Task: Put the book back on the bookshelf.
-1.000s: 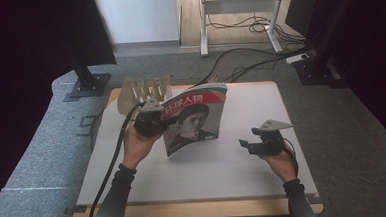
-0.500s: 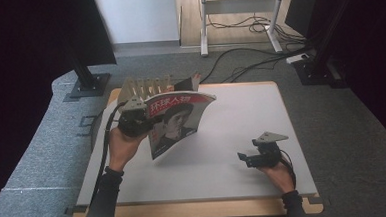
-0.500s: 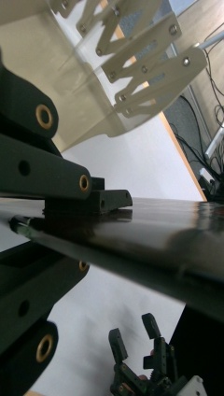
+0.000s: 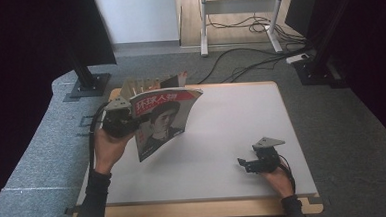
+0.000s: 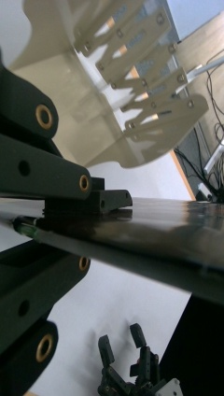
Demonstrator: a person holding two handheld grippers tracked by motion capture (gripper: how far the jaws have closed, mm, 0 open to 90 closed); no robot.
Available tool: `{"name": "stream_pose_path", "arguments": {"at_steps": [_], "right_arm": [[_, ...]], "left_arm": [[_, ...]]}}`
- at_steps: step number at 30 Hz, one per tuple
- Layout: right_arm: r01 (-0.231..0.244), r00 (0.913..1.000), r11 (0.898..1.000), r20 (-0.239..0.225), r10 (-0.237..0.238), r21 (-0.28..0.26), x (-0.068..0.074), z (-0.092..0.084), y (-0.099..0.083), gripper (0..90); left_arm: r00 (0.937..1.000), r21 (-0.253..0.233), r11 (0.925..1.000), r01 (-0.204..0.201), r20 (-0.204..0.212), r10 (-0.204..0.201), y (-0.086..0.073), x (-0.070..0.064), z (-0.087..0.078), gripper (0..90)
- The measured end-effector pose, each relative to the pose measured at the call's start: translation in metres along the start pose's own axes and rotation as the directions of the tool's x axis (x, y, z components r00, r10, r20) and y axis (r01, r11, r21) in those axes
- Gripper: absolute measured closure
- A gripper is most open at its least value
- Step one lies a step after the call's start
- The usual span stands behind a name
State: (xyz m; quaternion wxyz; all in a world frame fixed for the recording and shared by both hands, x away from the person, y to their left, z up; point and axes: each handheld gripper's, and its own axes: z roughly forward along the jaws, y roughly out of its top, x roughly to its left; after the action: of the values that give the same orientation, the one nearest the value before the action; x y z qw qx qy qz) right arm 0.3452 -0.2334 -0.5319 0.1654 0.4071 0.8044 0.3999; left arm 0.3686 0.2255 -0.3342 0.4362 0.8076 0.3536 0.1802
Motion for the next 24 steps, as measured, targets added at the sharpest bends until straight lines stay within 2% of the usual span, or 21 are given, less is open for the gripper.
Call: {"name": "stream_pose_path", "arguments": {"at_steps": [7,11,13,16,19,21,22,24], "right_arm": [[-0.007,1.0,1.0,0.0,0.007,0.006,-0.001,0.001,0.0,13.6],[-0.008,1.0,1.0,0.003,0.008,0.013,-0.001,0.002,0.0,13.6],[-0.006,1.0,1.0,0.005,0.006,0.013,0.0,0.002,0.0,13.6],[0.001,1.0,0.999,0.009,-0.002,0.035,0.001,0.004,0.001,13.2],[0.015,0.9997,0.999,0.016,-0.016,0.046,0.002,0.005,0.001,12.6],[0.027,0.9992,0.998,0.027,-0.028,0.055,0.004,0.006,0.001,11.8],[0.03,0.9991,0.998,0.03,-0.031,0.059,0.004,0.006,0.002,11.6],[0.035,0.9988,0.998,0.033,-0.037,0.061,0.005,0.006,0.001,11.5]], "left_arm": [[0.9987,-0.015,0.9993,0.035,-0.036,-0.036,-0.007,0.012,-0.024,87.1],[0.995,-0.023,0.998,0.059,-0.079,-0.061,-0.012,0.021,-0.041,87.1],[0.994,-0.023,0.9976,0.064,-0.087,-0.066,-0.013,0.023,-0.044,87.1],[0.988,-0.028,0.9961,0.083,-0.128,-0.086,-0.017,0.031,-0.056,87.1],[0.9848,-0.03,0.9953,0.092,-0.145,-0.095,-0.019,0.035,-0.062,87.1],[0.9787,-0.033,0.9934,0.11,-0.171,-0.114,-0.023,0.042,-0.069,87.1],[0.9787,-0.033,0.9934,0.11,-0.171,-0.114,-0.023,0.042,-0.069,87.1],[0.9744,-0.038,0.9919,0.121,-0.186,-0.126,-0.025,0.046,-0.073,87.1]]}}
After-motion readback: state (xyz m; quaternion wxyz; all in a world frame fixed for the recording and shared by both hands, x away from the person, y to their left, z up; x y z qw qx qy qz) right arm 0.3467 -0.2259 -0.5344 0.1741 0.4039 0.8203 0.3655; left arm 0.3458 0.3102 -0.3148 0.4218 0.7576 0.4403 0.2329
